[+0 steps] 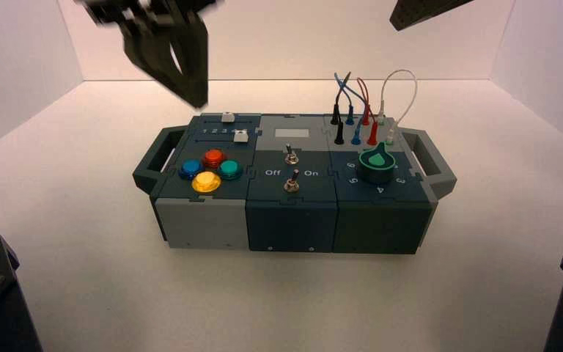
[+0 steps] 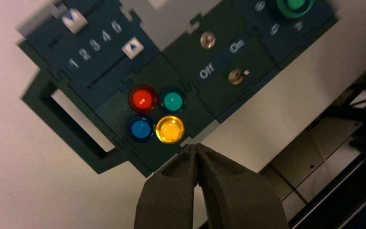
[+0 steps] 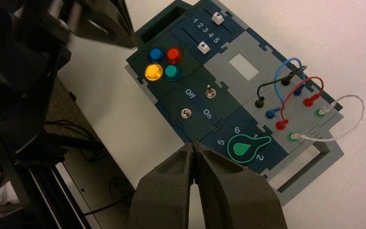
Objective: Push the yellow button with the left gripper.
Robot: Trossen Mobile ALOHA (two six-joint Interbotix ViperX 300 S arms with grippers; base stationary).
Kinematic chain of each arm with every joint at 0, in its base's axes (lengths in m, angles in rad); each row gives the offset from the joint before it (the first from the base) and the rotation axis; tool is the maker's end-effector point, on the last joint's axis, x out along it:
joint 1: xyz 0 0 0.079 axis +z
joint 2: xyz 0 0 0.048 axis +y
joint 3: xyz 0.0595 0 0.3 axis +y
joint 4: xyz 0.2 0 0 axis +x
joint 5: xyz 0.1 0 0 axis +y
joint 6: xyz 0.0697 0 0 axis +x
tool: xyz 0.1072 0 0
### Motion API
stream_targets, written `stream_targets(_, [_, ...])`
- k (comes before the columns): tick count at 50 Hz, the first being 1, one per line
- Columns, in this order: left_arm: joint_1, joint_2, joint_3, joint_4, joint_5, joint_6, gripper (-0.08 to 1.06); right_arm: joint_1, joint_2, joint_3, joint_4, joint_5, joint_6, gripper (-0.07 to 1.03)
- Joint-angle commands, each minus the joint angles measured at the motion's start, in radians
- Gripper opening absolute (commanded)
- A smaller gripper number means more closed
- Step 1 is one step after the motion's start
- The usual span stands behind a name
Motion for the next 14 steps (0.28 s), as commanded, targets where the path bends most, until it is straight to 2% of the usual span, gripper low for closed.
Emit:
stream_targets(1, [-0.002, -0.057, -0.018, 0.014, 0.011, -0.021, -0.03, 0.005, 0.000, -0.011, 0.005, -0.005, -0.005, -0.02])
stream_targets(5, [-0.002, -0.072, -0.009, 0.029, 0.015, -0.034, -0.03, 0.005, 0.000, -0.009, 0.005, -0.003, -0.005, -0.02])
stream_targets(9, [-0.002, -0.084, 0.009, 0.057, 0.017, -0.058, -0.03, 0.005, 0.000, -0.008, 0.005, -0.003, -0.005, -0.02])
stream_targets(14, [-0.002, -0.081, 0.017, 0.074, 0.017, -0.066, -0.03, 0.005, 0.000, -0.003, 0.005, -0.005, -0.005, -0.02])
